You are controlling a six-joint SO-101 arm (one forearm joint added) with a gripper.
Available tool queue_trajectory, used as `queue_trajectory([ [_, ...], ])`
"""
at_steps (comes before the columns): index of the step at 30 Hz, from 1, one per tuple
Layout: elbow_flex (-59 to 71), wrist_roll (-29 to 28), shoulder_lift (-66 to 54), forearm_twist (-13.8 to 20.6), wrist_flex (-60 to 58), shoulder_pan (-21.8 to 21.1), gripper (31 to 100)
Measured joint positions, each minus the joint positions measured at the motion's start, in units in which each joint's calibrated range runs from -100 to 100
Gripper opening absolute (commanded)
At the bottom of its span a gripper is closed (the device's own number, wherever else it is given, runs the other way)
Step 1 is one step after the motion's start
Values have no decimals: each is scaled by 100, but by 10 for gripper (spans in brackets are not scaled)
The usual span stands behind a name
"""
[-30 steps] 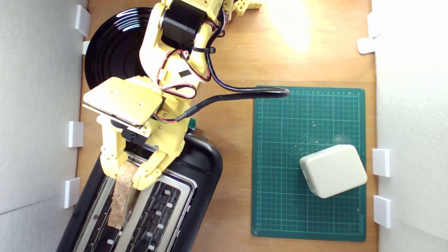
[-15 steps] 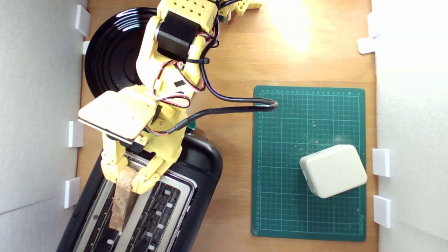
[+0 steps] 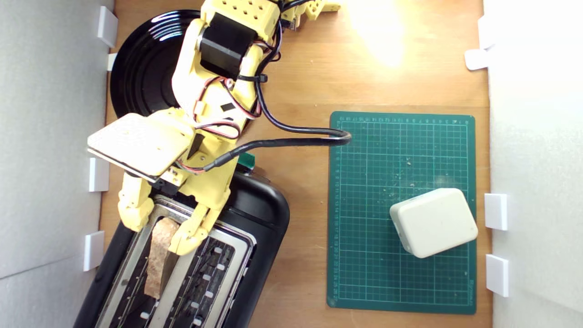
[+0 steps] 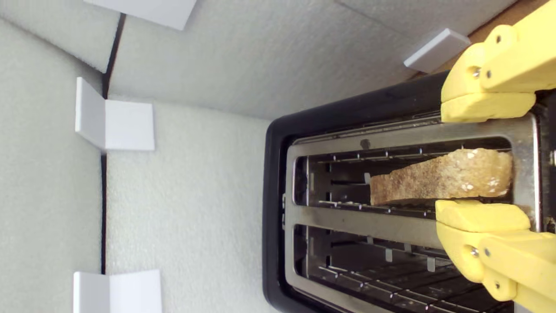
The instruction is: Pick bread and place in toaster
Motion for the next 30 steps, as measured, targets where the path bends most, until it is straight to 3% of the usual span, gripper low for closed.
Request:
queue_trajectory([
  [6, 0, 0, -25, 36, 0, 0, 799],
  [11, 129, 0, -412, -435, 0, 9, 799],
  [19, 194, 0, -1352, -853, 59, -9, 798],
  [23, 203, 0, -2184, -906, 59, -46, 796],
  [25, 203, -78, -2570, -906, 59, -64, 769],
  [30, 203, -419, -3385, -924, 59, -137, 596],
])
